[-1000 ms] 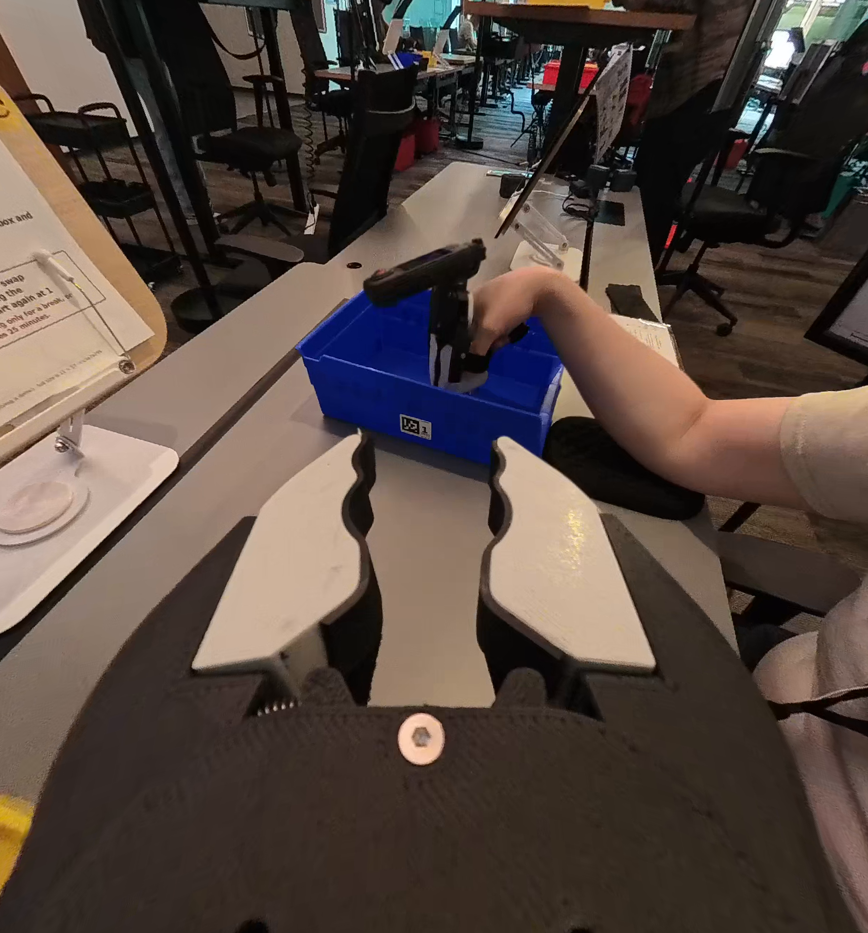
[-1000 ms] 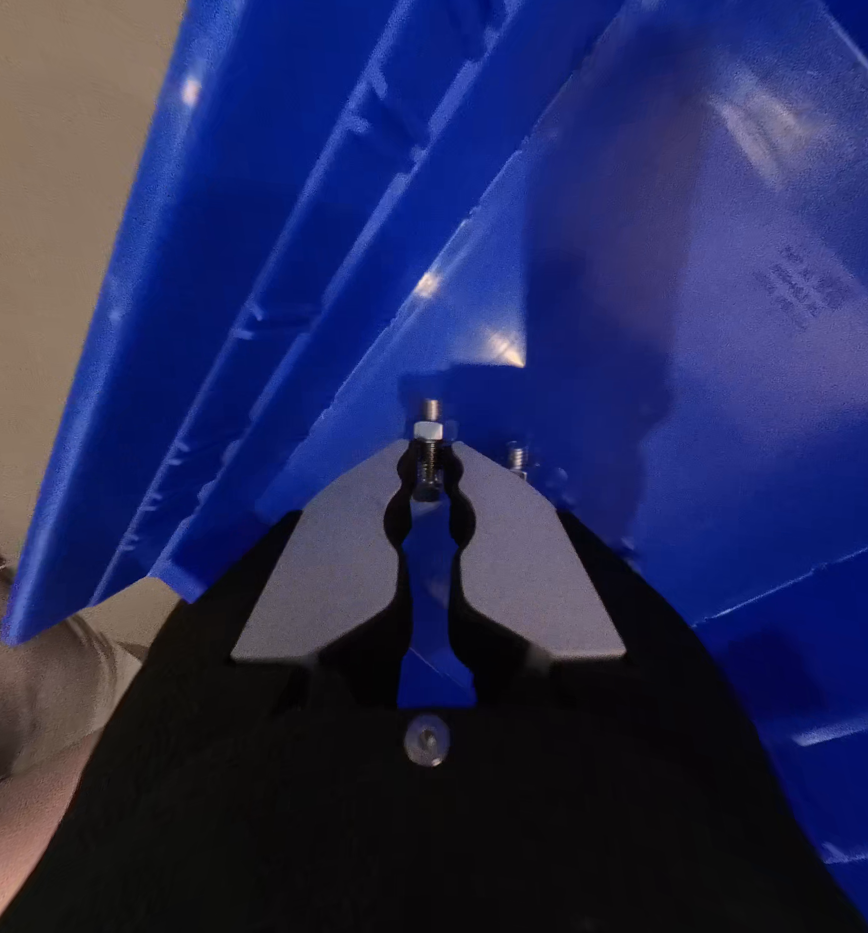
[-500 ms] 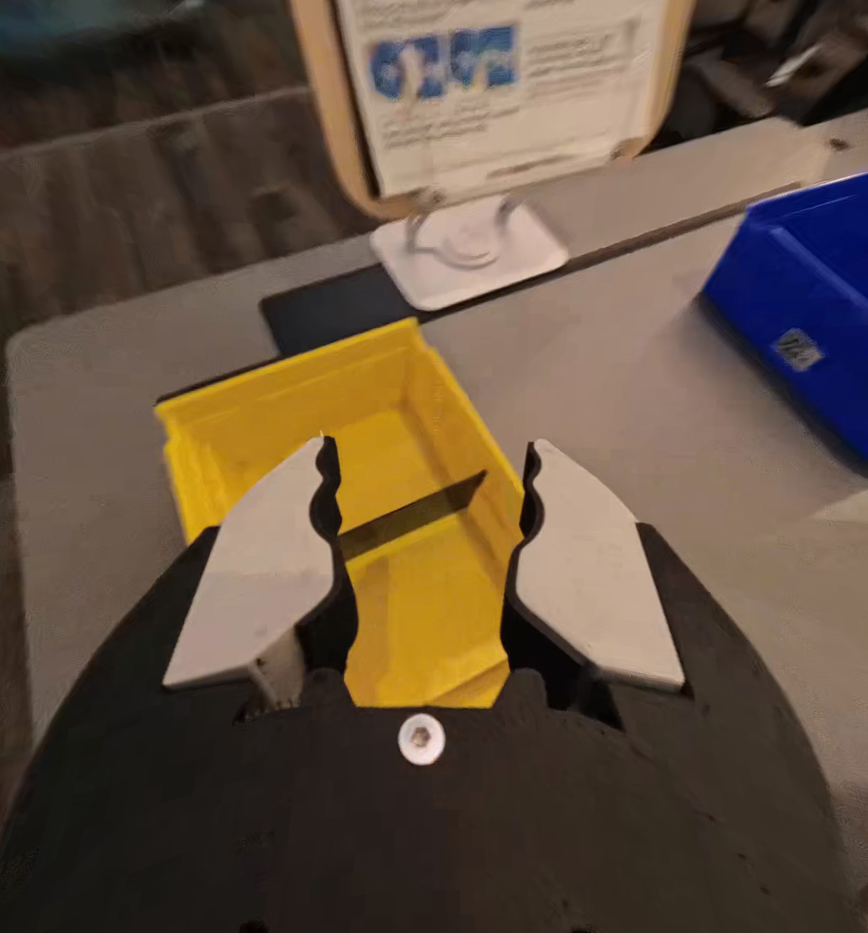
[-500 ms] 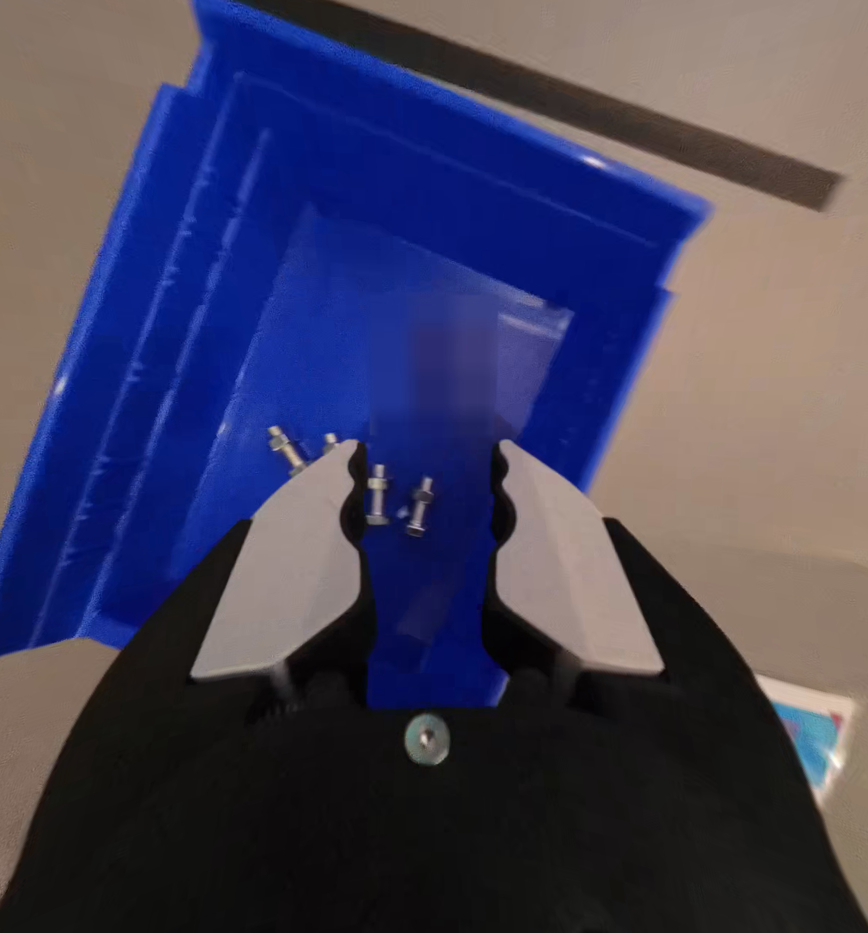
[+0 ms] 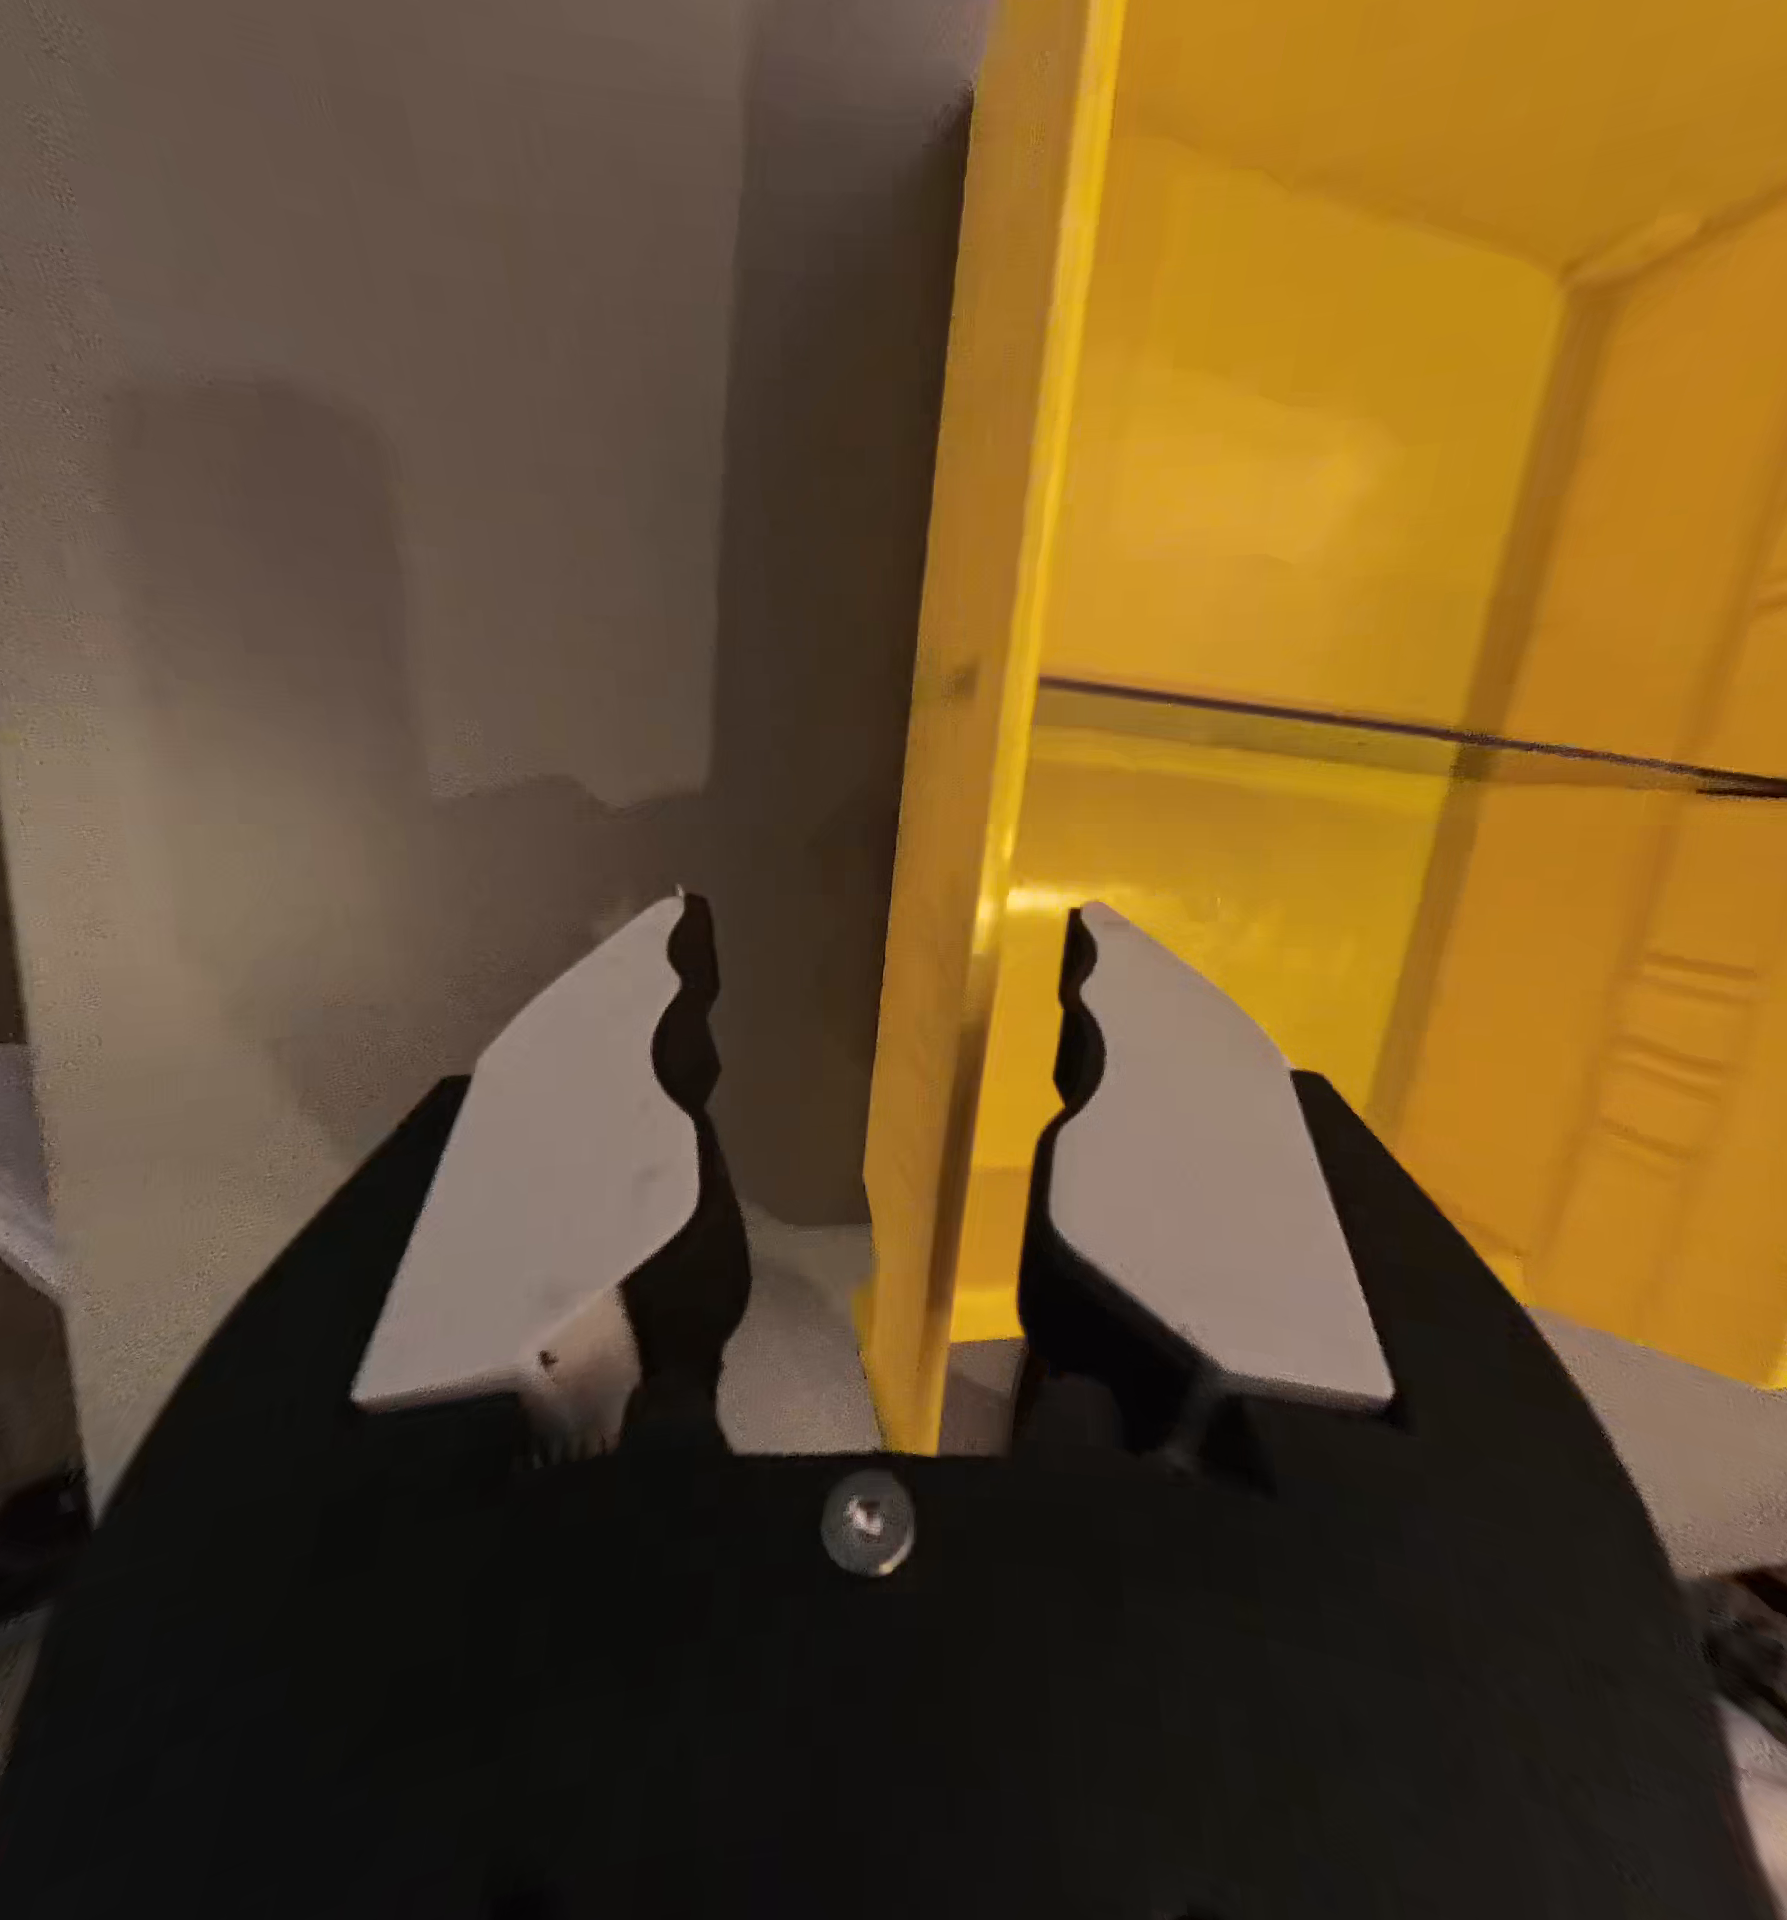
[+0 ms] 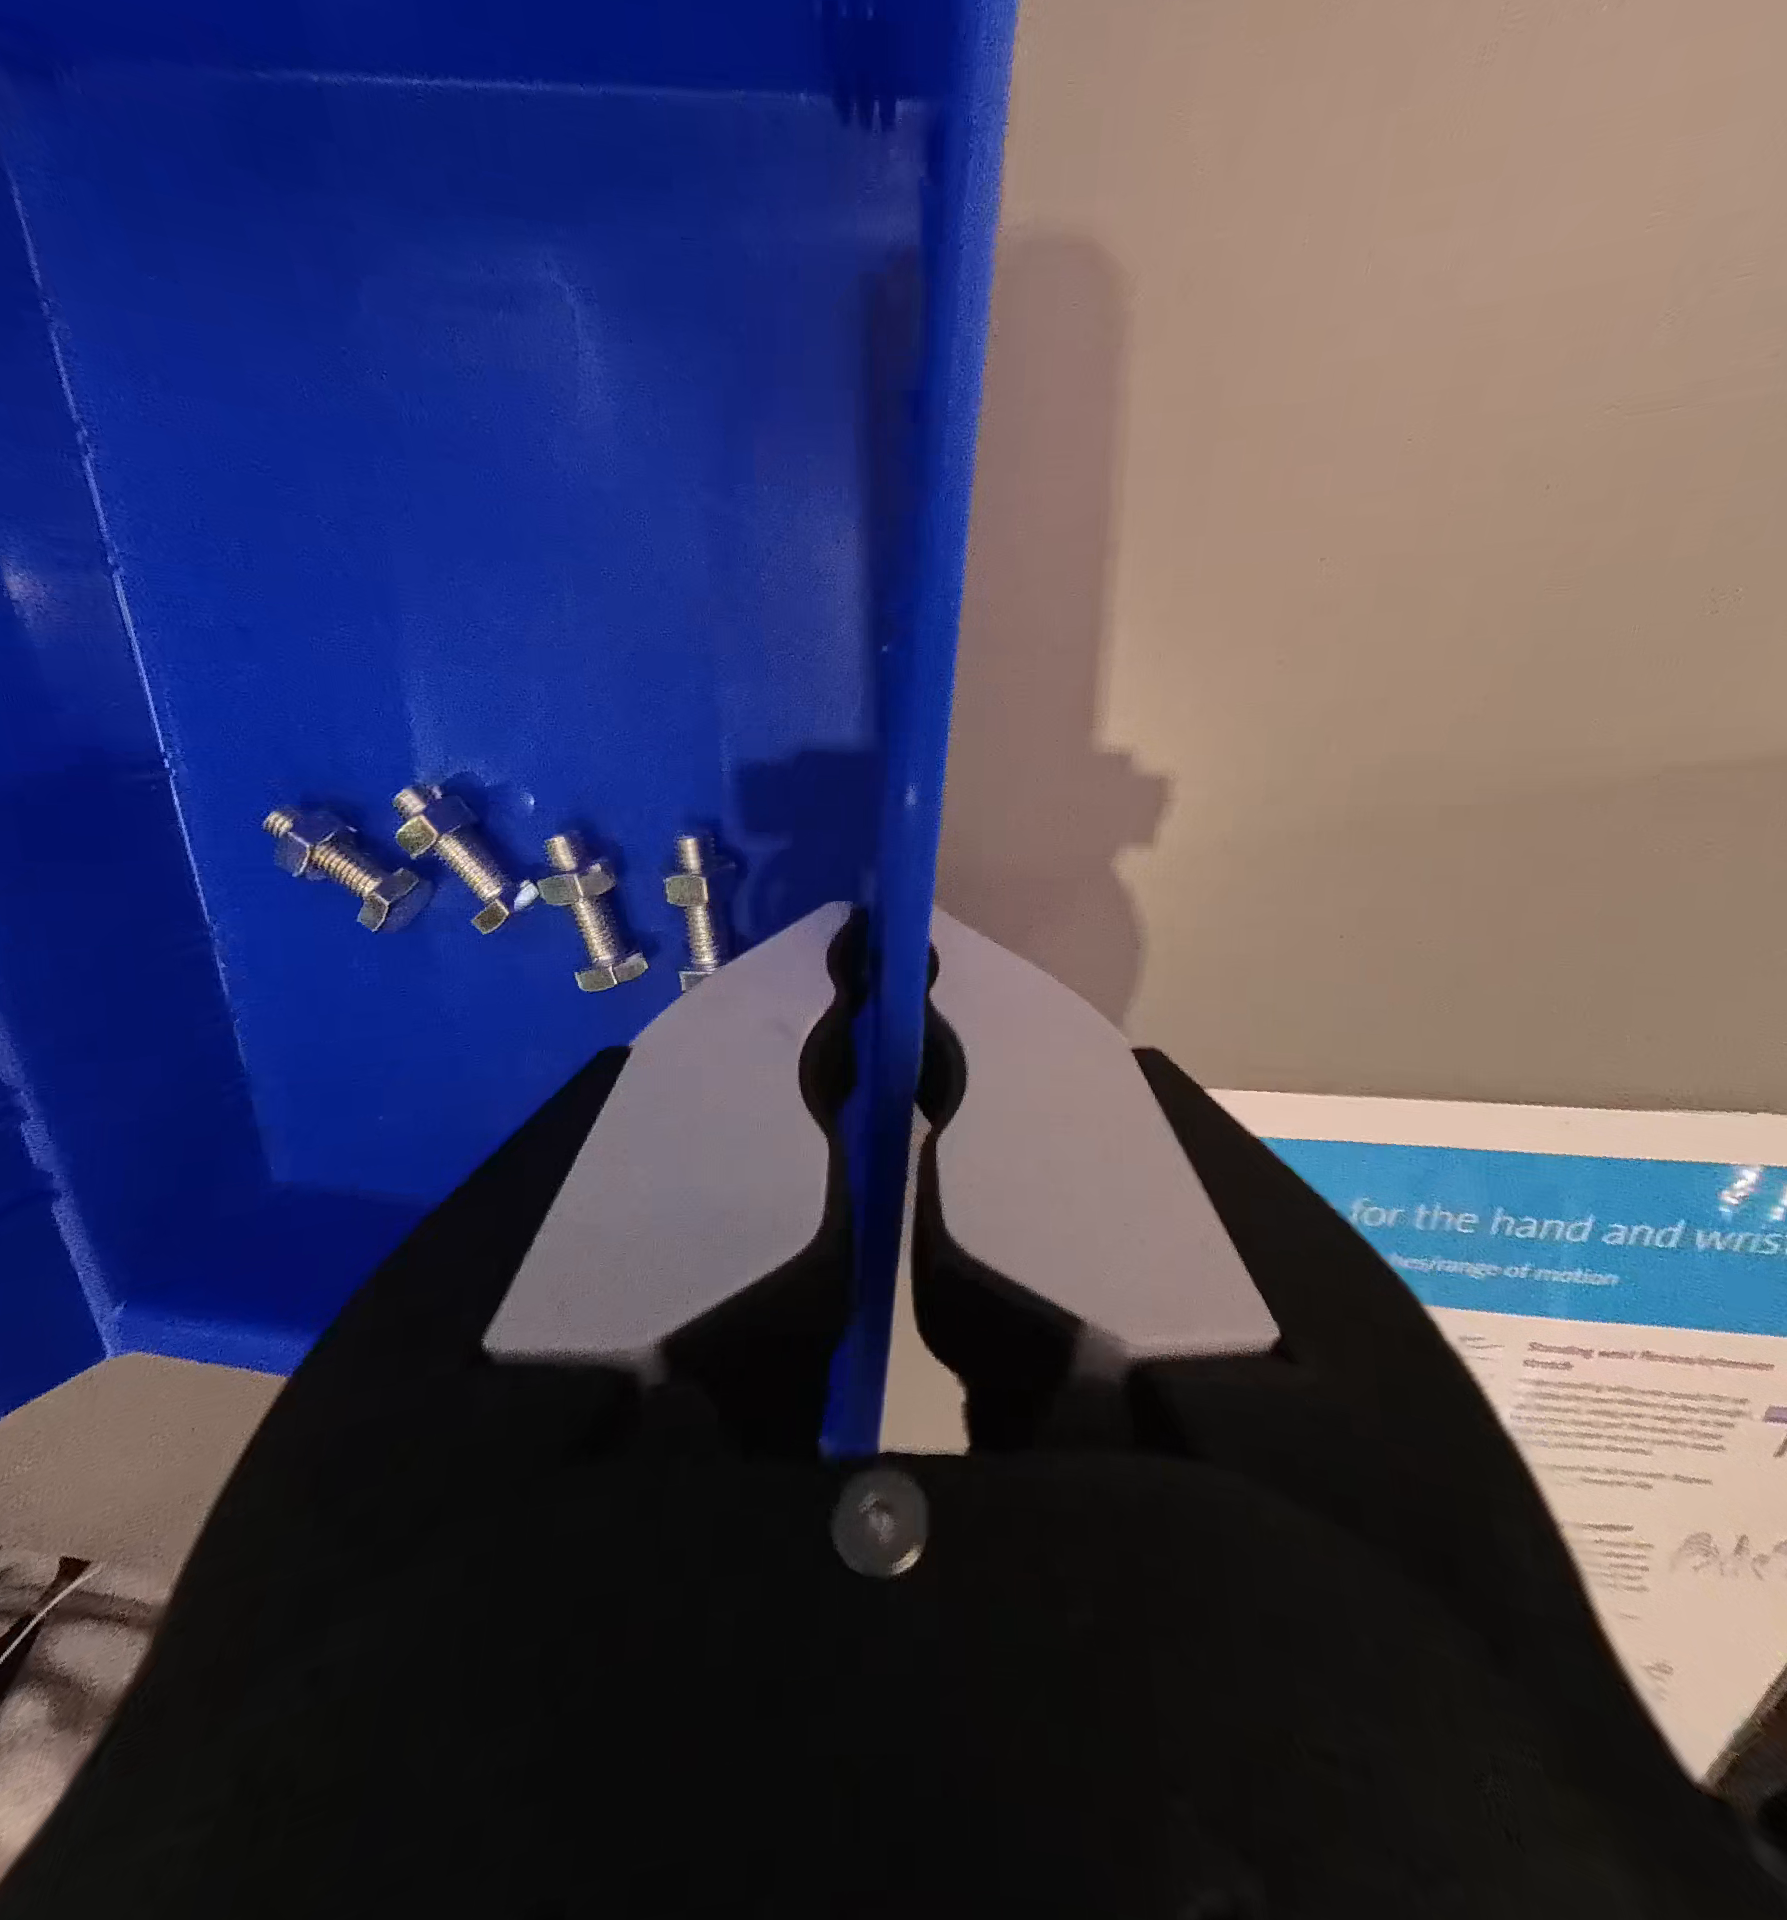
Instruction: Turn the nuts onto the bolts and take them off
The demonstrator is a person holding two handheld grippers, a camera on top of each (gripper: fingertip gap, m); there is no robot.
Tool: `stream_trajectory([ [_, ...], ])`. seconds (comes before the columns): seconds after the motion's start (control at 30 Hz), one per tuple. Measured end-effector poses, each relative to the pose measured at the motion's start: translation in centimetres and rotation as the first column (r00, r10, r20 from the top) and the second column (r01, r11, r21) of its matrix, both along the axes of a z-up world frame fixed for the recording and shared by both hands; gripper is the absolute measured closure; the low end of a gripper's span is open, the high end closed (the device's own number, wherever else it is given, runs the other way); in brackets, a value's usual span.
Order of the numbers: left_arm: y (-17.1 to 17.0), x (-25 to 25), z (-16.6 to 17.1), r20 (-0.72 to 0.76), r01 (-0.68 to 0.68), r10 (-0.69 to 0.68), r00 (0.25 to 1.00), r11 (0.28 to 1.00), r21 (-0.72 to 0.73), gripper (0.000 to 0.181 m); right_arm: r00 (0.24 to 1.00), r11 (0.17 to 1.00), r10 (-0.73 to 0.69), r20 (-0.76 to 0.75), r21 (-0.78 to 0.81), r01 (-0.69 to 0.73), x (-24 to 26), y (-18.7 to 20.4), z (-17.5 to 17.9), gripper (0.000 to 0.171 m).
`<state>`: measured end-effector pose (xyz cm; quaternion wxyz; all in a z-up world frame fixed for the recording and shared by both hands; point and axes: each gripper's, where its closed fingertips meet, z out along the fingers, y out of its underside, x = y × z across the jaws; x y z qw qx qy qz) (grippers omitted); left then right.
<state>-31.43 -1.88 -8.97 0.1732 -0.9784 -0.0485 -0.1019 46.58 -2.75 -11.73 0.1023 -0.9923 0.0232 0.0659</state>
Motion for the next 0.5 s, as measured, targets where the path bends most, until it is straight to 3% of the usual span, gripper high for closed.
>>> stream_trajectory([
  [0.07, -0.4, 0.5, -1.7, 0.059, 0.019, -0.015, 0.998, 0.997, -0.077, 0.134, 0.999, 1.000, -0.003, -0.041, 0.003, 0.003, -0.9, 0.3, 0.1, 0.163],
  [0.13, -0.4, 2.1, -2.2, 0.160, 0.077, -0.060, 0.985, 0.991, -0.106, 0.166, 0.997, 1.000, 0.027, -0.078, 0.001, -0.027, -2.4, 0.6, 0.1, 0.162],
  [0.27, -0.9, 2.7, -2.9, 0.011, 0.149, -0.150, 0.989, 0.969, -0.195, 0.175, 0.995, 0.995, 0.081, -0.064, -0.047, -0.084, -5.8, 1.0, 0.1, 0.162],
  [0.5, -0.6, 9.8, -3.1, -0.063, 0.345, -0.380, 0.923, 0.890, -0.299, 0.168, 0.978, 0.979, 0.190, 0.081, -0.086, -0.183, -12.3, 2.0, 0.3, 0.161],
])
